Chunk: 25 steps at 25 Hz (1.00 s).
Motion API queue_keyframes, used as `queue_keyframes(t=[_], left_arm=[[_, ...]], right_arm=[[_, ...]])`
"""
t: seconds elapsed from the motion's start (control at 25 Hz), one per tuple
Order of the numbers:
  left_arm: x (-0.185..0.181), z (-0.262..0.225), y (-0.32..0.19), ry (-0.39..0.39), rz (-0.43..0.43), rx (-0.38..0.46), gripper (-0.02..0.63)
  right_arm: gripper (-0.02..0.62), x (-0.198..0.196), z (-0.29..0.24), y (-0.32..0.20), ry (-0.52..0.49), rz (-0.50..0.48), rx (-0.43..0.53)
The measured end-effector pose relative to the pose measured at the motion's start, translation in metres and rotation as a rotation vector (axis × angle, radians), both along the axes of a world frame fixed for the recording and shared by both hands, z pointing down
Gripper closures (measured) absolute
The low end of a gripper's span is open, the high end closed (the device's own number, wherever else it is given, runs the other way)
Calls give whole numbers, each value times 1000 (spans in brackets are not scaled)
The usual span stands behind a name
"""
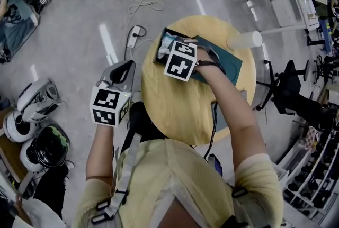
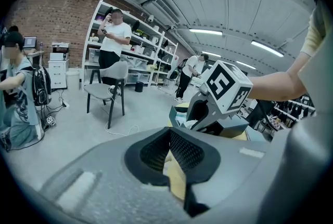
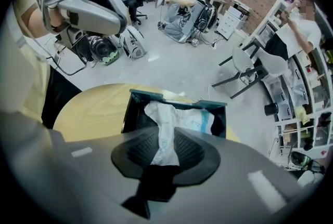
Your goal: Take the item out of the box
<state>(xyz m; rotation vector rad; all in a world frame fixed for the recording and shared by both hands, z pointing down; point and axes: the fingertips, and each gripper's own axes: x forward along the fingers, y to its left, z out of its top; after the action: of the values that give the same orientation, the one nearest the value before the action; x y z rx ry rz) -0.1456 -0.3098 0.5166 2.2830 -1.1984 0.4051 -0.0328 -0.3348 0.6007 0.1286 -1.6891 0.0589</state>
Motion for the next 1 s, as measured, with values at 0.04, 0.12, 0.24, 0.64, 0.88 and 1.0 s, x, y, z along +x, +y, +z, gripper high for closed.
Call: queue_keyframes(t=[0.04, 0.12, 0.24, 0.64, 0.88, 1.0], left_arm=[[0, -1, 1, 5, -3, 0, 600], [1, -4, 5, 9, -7, 4, 600], [4, -10, 8, 7, -6, 17, 600], [3, -39, 23, -5, -58, 64, 600], [9, -58, 39, -11, -74, 98, 600], [15, -67, 46, -20, -71, 114, 600]], right_arm=[[499, 0, -1, 0, -4, 2, 12], [509, 2, -3, 1, -5, -2, 35], [515, 4, -10, 2, -12, -7, 70], [515, 3, -70, 11, -123, 12, 221], [515, 10, -102, 35, -193, 39, 281], [515, 17, -113, 45, -219, 53, 305]])
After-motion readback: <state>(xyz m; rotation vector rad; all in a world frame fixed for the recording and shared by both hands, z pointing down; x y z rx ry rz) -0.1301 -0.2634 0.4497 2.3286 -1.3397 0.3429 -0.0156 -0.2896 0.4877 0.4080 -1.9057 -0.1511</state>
